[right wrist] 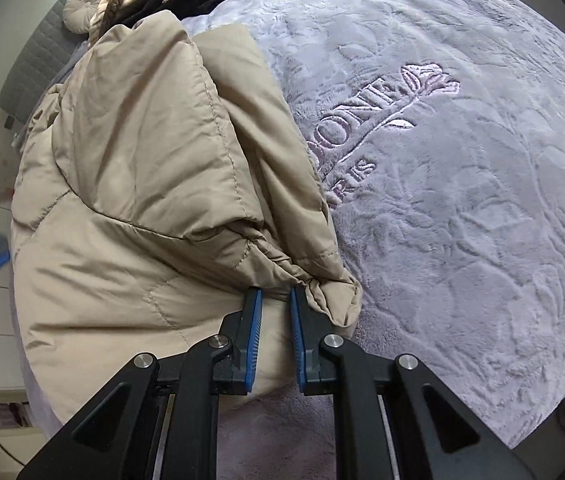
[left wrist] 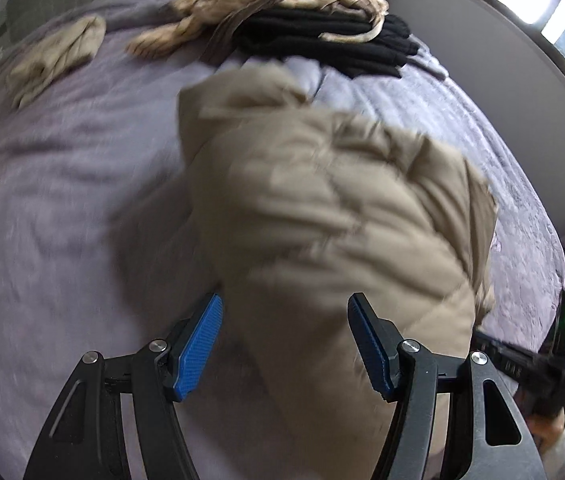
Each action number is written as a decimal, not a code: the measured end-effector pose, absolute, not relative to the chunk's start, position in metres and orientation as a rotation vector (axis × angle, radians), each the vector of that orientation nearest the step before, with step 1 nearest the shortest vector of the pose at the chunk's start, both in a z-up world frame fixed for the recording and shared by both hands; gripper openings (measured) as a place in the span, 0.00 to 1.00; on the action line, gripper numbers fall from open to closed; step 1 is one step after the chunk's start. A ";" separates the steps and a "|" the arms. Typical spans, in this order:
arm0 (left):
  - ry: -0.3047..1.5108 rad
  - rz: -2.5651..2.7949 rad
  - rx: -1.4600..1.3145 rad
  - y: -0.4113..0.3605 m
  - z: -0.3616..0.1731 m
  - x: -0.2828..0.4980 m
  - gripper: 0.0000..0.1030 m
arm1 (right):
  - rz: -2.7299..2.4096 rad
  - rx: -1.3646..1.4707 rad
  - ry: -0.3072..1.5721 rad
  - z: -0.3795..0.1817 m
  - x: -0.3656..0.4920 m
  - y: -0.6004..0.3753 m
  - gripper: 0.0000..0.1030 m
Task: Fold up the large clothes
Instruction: 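Lift the beige jacket bundle with both tools and fold it over once more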
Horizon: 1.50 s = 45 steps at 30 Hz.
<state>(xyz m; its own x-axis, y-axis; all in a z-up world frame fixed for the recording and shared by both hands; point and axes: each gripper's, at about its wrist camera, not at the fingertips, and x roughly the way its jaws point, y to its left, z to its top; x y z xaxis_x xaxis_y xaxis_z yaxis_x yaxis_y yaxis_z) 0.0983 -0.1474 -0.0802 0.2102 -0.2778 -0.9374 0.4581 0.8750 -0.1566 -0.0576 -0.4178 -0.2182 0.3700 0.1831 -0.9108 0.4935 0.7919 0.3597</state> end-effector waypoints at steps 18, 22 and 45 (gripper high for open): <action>1.312 -0.402 0.142 -0.120 -0.097 0.092 1.00 | -0.147 0.632 1.213 -0.146 -0.027 -0.442 0.64; 1.322 -0.406 0.114 -0.116 -0.099 0.094 1.00 | -0.104 0.602 1.213 -0.144 -0.012 -0.447 0.77; 1.539 -0.843 -0.565 -0.084 -0.178 0.135 1.00 | 0.369 0.813 1.337 -0.226 0.079 -0.487 1.00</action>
<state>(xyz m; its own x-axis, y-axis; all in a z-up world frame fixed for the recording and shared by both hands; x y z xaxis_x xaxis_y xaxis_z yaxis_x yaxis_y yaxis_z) 0.1352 -0.0840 -0.1782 -0.1498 -0.7650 -0.6263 0.1161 0.6155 -0.7796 0.0792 -0.4871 -0.2259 0.2286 0.6655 -0.7105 0.2069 0.6799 0.7035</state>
